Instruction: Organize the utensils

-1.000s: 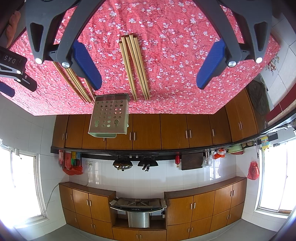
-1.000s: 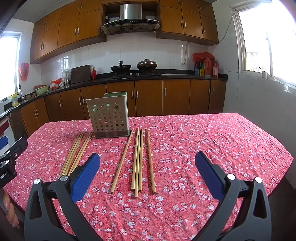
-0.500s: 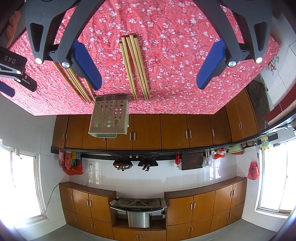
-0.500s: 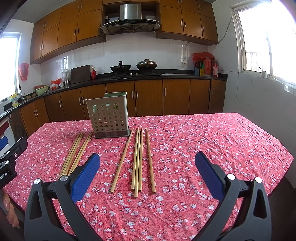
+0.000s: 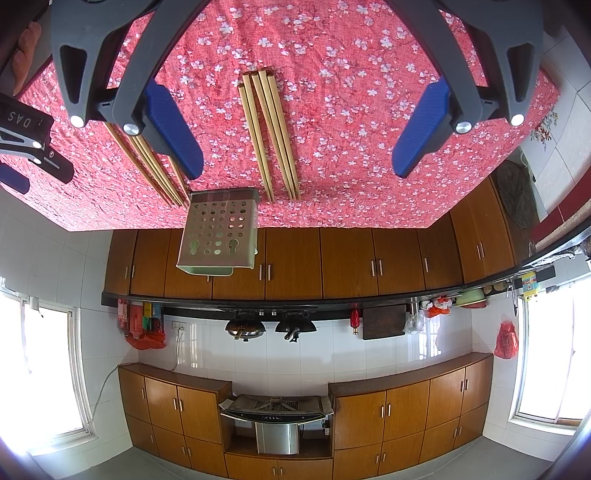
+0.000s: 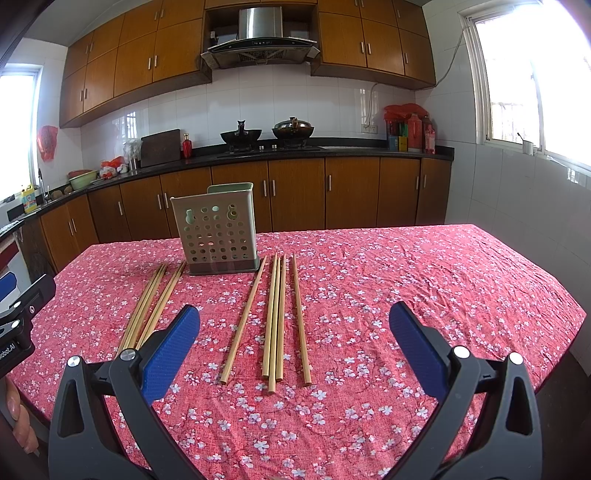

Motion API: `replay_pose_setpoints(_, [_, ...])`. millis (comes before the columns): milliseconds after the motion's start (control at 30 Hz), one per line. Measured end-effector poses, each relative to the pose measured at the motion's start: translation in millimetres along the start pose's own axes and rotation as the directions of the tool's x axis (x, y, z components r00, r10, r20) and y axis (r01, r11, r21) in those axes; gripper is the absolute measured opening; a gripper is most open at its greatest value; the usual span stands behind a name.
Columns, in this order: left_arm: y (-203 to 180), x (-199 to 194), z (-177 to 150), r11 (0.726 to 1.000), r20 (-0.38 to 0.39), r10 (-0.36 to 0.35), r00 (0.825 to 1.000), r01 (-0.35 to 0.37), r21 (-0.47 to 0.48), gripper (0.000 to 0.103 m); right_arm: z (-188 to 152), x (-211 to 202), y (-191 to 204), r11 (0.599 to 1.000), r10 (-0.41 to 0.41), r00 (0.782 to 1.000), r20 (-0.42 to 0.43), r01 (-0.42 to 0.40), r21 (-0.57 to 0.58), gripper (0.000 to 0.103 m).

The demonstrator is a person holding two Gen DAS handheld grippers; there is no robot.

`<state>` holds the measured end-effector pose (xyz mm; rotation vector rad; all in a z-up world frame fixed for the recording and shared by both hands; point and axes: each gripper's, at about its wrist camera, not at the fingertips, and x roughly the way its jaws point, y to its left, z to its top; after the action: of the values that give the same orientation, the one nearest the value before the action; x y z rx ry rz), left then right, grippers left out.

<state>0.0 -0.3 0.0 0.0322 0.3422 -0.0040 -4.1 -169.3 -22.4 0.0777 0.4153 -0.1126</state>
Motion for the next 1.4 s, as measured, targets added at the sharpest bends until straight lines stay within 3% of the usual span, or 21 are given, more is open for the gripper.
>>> replay_pose_setpoints(600, [-1,2,2,1.000,-0.018,0.008,1.000,-0.008,-0.009,0.099,-2,3,-2,1.000,0.007,1.000,-0.009,-0.007,0.008,0.101])
replay_pose_setpoints(767, [11,24,-9,0.998,-0.096,0.040,0.995,-0.044,-0.040,0.099,-7,27,-13,0.998,0.028,0.994,-0.104,-0.022,0.060,0.101])
replay_pose_setpoints(833, [17,35,-12,0.997,-0.142,0.048,0.989,-0.056,-0.054,0.099,-10,39,-20,0.996,0.018,0.988,-0.151,-0.005,0.087,0.096])
replay_pose_setpoints(900, [22,43,-12,0.996,-0.187,0.054,0.981,-0.067,-0.065,0.099,-11,53,-25,0.995,0.012,0.978,-0.207,0.009,0.099,0.082])
replay_pose_setpoints(1100, [42,78,-23,0.989,-0.330,0.004,0.944,-0.052,-0.137,0.099,-17,105,-24,0.997,0.050,0.916,-0.399,-0.022,0.076,0.050])
replay_pose_setpoints(1200, [40,89,-24,0.991,-0.364,-0.012,0.931,-0.038,-0.128,0.099,-17,122,-21,0.997,0.056,0.900,-0.431,-0.024,0.078,0.045])
replay_pose_setpoints(1300, [35,100,-25,0.995,-0.389,-0.025,0.921,-0.014,-0.098,0.091,-15,137,-18,0.998,0.037,0.889,-0.457,-0.012,0.057,0.039])
replay_pose_setpoints(1367, [31,109,-26,0.997,-0.413,-0.040,0.910,0.006,-0.082,0.080,-18,146,-18,0.999,0.035,0.875,-0.482,-0.011,0.052,0.032])
replay_pose_setpoints(1400, [28,114,-26,0.997,-0.427,-0.048,0.903,0.018,-0.074,0.077,-18,146,-18,0.999,0.035,0.883,-0.467,-0.012,0.052,0.029])
